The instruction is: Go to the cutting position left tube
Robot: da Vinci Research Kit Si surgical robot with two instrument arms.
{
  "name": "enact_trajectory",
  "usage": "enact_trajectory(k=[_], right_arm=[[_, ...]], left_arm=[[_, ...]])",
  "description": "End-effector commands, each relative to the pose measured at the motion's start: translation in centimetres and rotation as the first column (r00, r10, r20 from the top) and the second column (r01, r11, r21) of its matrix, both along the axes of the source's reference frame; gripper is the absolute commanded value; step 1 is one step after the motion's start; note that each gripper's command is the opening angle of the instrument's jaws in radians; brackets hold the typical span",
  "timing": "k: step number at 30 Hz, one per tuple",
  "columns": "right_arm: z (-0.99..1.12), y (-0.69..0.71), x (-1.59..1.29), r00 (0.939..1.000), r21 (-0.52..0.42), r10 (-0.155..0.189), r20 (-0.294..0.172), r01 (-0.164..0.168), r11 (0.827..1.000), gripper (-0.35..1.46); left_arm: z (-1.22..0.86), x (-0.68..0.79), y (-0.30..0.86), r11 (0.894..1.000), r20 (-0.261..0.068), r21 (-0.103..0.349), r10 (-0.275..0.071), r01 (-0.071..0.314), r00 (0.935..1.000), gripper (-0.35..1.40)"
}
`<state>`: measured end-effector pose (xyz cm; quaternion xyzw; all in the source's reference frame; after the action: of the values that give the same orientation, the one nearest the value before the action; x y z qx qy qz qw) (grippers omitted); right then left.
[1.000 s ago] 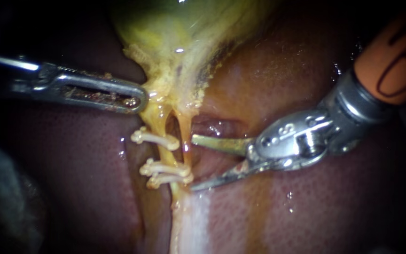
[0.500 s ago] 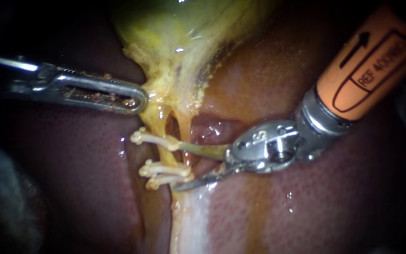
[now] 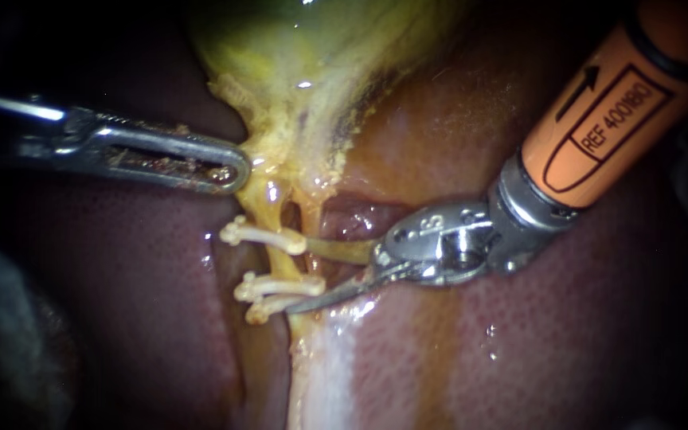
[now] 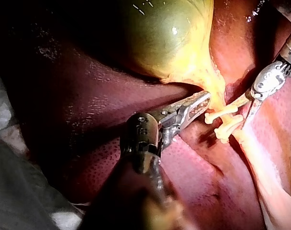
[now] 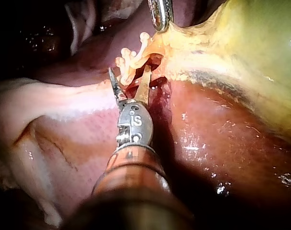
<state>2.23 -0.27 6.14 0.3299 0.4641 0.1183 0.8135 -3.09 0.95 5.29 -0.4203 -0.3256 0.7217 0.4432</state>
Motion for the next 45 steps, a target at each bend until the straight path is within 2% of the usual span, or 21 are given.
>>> enact_trajectory(k=[1,4,6,7,13,16,19,22,24,29,34,45], right_arm=[[-0.01,0.00,0.04,0.9999,0.016,-0.003,-0.015,0.004,1.000,1.43],[-0.01,-0.01,0.13,0.9995,0.037,0.001,-0.031,0.001,0.999,1.43],[-0.02,-0.01,0.20,0.9990,0.043,0.022,-0.038,-0.020,0.999,1.43],[-0.02,-0.02,0.23,0.9986,0.045,0.042,-0.033,-0.041,0.998,1.43],[0.00,-0.03,0.38,0.9976,0.070,0.065,-0.025,-0.063,0.996,1.41],[0.04,-0.04,0.47,0.9959,0.104,0.087,-0.024,-0.084,0.991,1.40],[0.08,-0.06,0.59,0.9929,0.152,0.118,-0.014,-0.115,0.982,1.38],[0.14,-0.10,0.70,0.9874,0.213,0.158,-0.001,-0.155,0.965,1.38],[0.17,-0.13,0.75,0.9853,0.239,0.171,0.005,-0.167,0.957,1.38],[0.20,-0.17,0.80,0.9844,0.249,0.175,0.015,-0.173,0.953,1.38],[0.15,-0.16,0.81,0.9841,0.253,0.177,0.013,-0.174,0.952,1.40],[-0.26,-0.08,0.84,0.9752,0.310,0.212,-0.063,-0.183,0.933,1.43]], left_arm=[[0.00,0.00,0.00,1.000,0.000,0.000,0.000,0.000,1.0000,-0.35],[0.00,0.00,0.00,1.000,0.000,0.000,0.000,0.000,1.0000,-0.35],[0.00,0.00,0.00,1.000,0.000,0.000,0.000,0.000,1.0000,-0.35],[0.00,0.00,0.00,1.000,0.000,0.000,0.000,0.000,1.0000,-0.35],[0.00,-0.01,0.00,1.000,0.000,0.000,-0.001,0.001,1.0000,-0.35],[0.00,-0.01,0.00,1.000,-0.001,0.000,-0.001,0.001,1.0000,-0.35],[0.01,-0.02,0.00,1.000,-0.001,0.000,-0.001,0.001,1.0000,-0.35],[0.01,-0.02,0.00,1.000,-0.001,0.000,-0.001,0.001,1.0000,-0.35],[0.01,-0.02,0.00,1.000,-0.001,0.000,-0.001,0.001,1.0000,-0.35],[0.01,-0.02,0.00,1.000,-0.001,0.000,-0.001,0.001,1.0000,-0.35],[0.01,-0.02,0.00,1.000,-0.001,0.000,-0.001,0.001,1.0000,-0.35],[0.01,-0.01,0.00,1.000,0.000,0.000,-0.001,0.001,1.0000,-0.35]])
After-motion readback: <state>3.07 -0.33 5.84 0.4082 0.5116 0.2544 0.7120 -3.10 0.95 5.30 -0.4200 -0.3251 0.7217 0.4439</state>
